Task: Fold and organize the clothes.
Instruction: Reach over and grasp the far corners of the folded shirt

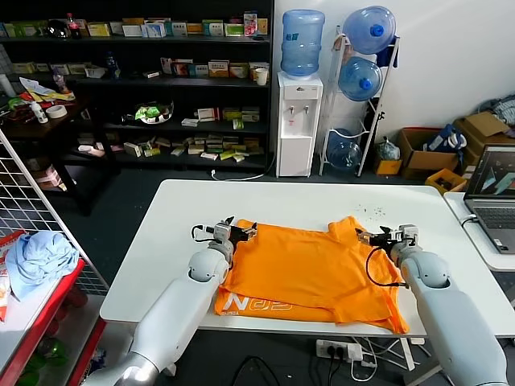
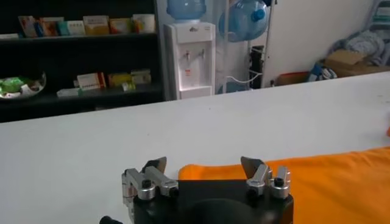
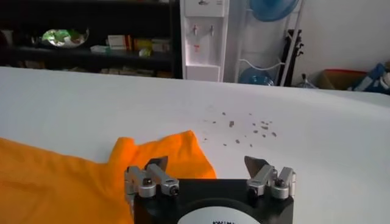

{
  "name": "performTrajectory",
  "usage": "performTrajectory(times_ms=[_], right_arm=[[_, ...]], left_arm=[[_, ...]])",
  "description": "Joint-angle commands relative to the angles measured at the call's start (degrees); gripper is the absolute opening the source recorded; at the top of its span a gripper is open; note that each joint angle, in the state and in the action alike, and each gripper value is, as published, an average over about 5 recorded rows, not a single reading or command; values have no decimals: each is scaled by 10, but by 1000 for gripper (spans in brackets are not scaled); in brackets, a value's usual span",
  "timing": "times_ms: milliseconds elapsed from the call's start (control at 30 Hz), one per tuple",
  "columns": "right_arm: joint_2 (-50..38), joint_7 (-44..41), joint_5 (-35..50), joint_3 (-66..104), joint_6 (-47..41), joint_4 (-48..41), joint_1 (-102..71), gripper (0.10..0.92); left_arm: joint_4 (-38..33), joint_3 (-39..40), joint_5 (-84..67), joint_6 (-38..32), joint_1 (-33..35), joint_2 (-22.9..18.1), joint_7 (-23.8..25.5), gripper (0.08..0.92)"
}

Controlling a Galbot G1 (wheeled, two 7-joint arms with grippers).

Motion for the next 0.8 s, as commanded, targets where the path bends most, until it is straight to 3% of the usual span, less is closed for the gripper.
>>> performTrajectory(times_ms=[33,133,300,800], right_arm=[[34,-8,-29,-8,16,-65,26,823],[37,-4,-34,-8,20,-70,28,811],[34,2,-34,-8,20,-69,26,689],[36,23,-24,-7,31,-67,25,255]], left_arm=[[71,-4,11,-5,-29,-17,7,823],[75,-5,14,-7,-28,-16,10,823],[66,-1,16,-7,-18,-11,14,785],[21,4,9,-16,16,9,15,360]])
